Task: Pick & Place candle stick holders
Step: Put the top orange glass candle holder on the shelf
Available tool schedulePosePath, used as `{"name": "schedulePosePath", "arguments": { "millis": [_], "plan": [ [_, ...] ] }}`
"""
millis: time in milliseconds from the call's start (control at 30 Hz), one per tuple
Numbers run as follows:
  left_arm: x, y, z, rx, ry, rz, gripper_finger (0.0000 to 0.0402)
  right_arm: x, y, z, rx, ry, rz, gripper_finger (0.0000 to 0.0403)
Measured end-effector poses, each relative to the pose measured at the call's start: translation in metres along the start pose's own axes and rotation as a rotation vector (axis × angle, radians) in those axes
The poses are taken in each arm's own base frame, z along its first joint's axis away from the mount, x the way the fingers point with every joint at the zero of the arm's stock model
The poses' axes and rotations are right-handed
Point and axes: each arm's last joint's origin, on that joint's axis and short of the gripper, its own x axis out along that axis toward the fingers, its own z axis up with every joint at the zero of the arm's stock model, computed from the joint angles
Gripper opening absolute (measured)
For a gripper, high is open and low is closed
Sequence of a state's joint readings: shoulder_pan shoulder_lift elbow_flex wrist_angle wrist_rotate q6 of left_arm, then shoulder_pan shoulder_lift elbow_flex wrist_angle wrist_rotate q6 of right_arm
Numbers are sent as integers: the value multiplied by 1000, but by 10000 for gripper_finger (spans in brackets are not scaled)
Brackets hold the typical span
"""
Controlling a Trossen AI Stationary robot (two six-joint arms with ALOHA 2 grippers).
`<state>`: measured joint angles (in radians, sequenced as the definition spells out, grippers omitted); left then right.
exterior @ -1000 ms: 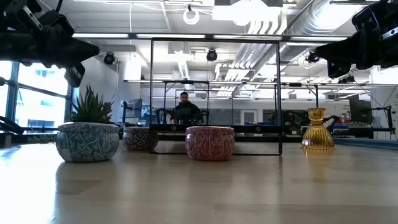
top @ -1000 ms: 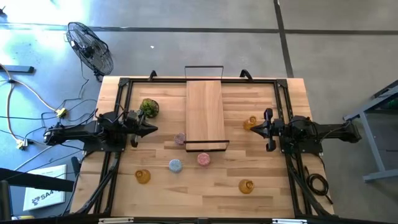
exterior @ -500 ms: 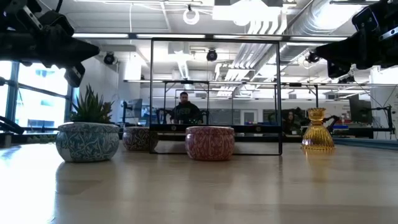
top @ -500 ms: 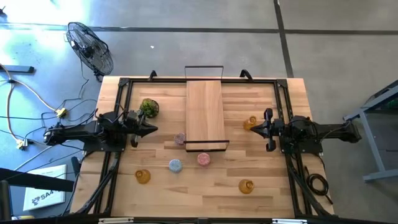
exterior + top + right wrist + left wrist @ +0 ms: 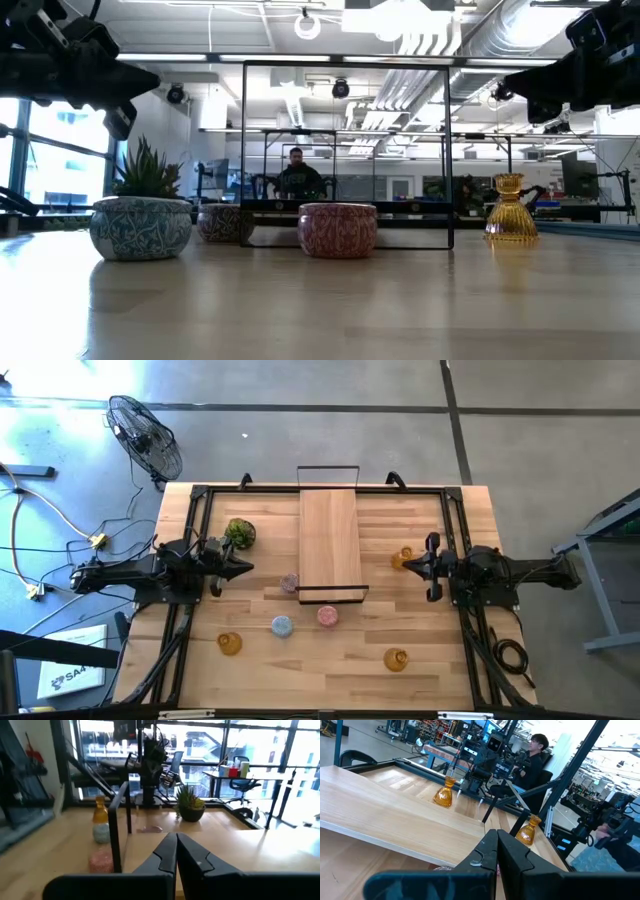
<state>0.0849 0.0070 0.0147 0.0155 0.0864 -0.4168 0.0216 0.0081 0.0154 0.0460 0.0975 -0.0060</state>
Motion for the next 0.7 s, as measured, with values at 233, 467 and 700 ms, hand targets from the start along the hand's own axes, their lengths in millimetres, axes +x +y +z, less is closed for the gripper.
{"name": "schedulePosePath", "arguments": {
  "millis": [233,467,700],
  "plan": [
    [0,0,0,0,0,0,1,0,-1,9,34,-91,-22,5],
    [0,0,0,0,-1,0,1,0,-3,8,-39,-81,-106,5],
    [0,1,0,-1,-15,32,1,-1,-4,8,-120,-76,-133,4]
  ]
}}
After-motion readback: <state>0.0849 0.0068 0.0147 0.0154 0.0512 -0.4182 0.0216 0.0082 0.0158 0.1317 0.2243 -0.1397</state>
